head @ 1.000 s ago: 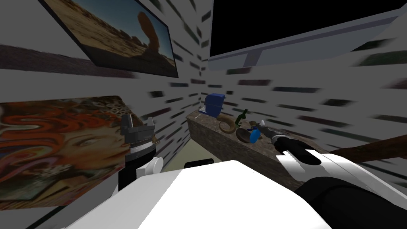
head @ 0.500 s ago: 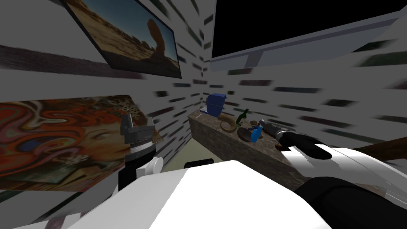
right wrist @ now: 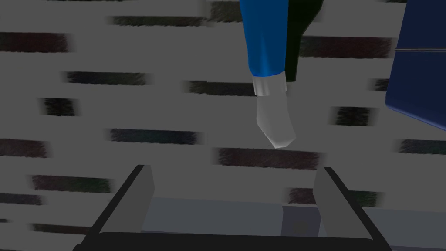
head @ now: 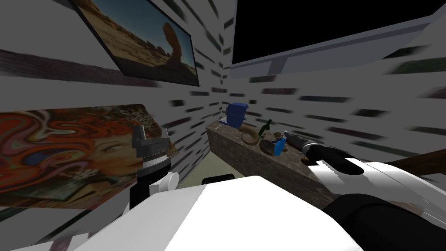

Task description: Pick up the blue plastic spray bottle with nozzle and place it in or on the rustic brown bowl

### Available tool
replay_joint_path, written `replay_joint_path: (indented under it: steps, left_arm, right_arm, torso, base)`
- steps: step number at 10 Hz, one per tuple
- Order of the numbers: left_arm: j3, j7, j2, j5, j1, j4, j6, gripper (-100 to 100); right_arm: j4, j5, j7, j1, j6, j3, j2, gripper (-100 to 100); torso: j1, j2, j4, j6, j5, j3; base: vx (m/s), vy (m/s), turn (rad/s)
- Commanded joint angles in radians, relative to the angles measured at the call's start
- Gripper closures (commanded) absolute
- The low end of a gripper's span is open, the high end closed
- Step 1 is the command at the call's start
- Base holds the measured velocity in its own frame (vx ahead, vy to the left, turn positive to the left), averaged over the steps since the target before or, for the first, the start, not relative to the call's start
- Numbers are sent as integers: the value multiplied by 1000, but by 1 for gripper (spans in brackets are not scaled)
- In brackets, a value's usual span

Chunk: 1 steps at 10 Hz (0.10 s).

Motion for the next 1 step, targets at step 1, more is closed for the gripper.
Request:
replay_joint_path:
  steps: [1]
  left_arm:
    - [0, 0, 0, 0, 0, 0, 0, 0]
  right_arm:
    - [0, 0, 0, 0, 0, 0, 0, 0]
  torso:
    - [0, 0, 0, 0, 0, 0]
  base:
    - [0, 0, 0]
